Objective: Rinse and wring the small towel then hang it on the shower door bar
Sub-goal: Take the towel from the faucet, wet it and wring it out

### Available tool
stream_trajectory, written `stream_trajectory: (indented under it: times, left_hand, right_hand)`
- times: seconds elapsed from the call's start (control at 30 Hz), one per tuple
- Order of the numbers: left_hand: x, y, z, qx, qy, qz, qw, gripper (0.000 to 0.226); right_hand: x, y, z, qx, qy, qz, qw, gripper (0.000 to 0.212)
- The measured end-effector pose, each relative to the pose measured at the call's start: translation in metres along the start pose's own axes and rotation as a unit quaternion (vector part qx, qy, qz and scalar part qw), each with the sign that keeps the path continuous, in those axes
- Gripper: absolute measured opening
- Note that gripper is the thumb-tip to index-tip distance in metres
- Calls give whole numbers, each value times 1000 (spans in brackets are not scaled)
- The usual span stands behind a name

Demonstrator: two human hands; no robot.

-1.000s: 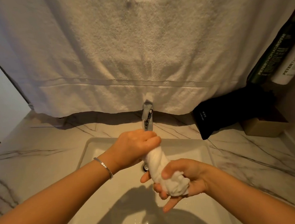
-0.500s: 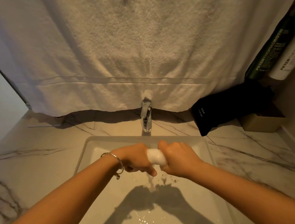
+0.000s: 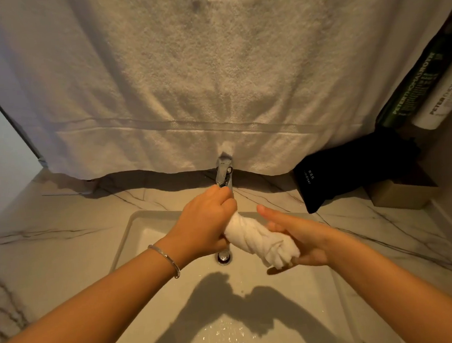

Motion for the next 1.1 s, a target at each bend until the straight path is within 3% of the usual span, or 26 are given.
stream_trajectory:
  times: [0.13, 0.2, 0.3, 0.4, 0.43, 0.5, 0.6, 0.67, 0.77, 0.83, 0.87, 0.97, 1.07, 1.1]
  left_hand:
    - [-2, -9, 15, 4, 46, 46, 998, 32]
    - [-3, -5, 17, -19, 72, 37, 997, 27]
    - [-1, 7, 16, -52, 110, -8, 993, 32]
    - [0, 35, 9, -62, 83, -121, 987, 35]
    - [2, 47, 4, -44, 50, -165, 984, 35]
    - [7, 64, -4, 36, -35, -204, 978, 29]
    - [14, 81, -6, 183, -154, -196, 951, 18]
    - [19, 97, 0, 302, -203, -201, 910, 13]
    - [29, 116, 8, 492, -252, -205, 808, 24]
    - [38, 124, 11, 554, -276, -234, 750, 21]
    - [42, 126, 11, 561, -278, -253, 737, 19]
    - [43, 122, 9, 527, -240, -299, 758, 19]
    - [44, 115, 11, 519, -190, -366, 749, 18]
    - [43, 110, 10, 494, -169, -380, 764, 19]
  right_hand:
    - [-7, 36, 11, -160, -2, -163, 973, 57]
    - [-7, 48, 15, -192, 5, -202, 960, 59]
    - [-8, 49, 21, -56, 38, -193, 979, 33]
    - [-14, 30, 13, 205, 29, -45, 977, 21]
    - [-15, 23, 6, 305, 18, 21, 952, 23]
    - [-14, 15, -10, 482, -2, 129, 867, 26]
    - [-19, 10, -24, 646, 0, 186, 741, 32]
    - [-23, 5, -27, 700, 3, 193, 688, 34]
    - [-28, 8, -27, 755, -24, 191, 626, 34]
    - [-28, 14, -26, 775, -49, 184, 603, 36]
    - [-29, 18, -24, 778, -58, 181, 599, 37]
    - [-27, 23, -23, 766, -68, 202, 607, 37]
    - [-24, 31, -30, 759, -87, 229, 603, 35]
    - [-22, 33, -30, 755, -87, 231, 608, 37]
Point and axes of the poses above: each hand's wrist, its own x-axis away from the middle knuckle, its own y-axis out of the palm, z = x × y, the point moved 8 cm from there along -x, towards the middle knuckle, and after that the axes turned 13 degrees about -z, right-handed, at the moved point
